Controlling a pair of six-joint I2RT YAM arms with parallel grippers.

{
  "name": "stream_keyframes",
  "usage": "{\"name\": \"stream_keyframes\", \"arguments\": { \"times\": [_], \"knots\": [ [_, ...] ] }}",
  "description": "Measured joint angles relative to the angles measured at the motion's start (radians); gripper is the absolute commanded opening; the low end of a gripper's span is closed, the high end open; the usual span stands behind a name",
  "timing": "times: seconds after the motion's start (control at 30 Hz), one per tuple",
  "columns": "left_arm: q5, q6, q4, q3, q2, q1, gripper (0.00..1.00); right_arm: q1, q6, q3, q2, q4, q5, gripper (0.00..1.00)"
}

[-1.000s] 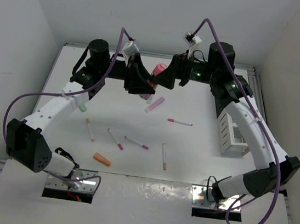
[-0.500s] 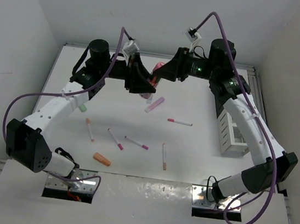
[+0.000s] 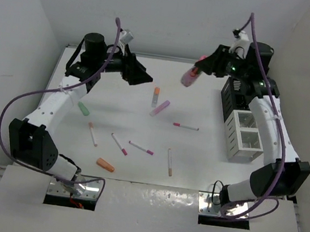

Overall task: Sort the stationery into containers
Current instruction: Place the stationery in the storage box.

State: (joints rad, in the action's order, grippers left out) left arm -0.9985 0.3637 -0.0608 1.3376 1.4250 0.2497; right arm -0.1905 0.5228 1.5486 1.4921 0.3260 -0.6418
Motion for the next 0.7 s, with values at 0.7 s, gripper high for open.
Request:
{"name": "stream_keyframes", "arguments": {
  "times": [0.7],
  "knots": [
    [0.473, -0.340, -0.419, 0.215, 0.175, -0.069, 1.00, 0.354, -0.344, 0.131, 0.380, -0.163, 0.675, 0.00]
  ]
}}
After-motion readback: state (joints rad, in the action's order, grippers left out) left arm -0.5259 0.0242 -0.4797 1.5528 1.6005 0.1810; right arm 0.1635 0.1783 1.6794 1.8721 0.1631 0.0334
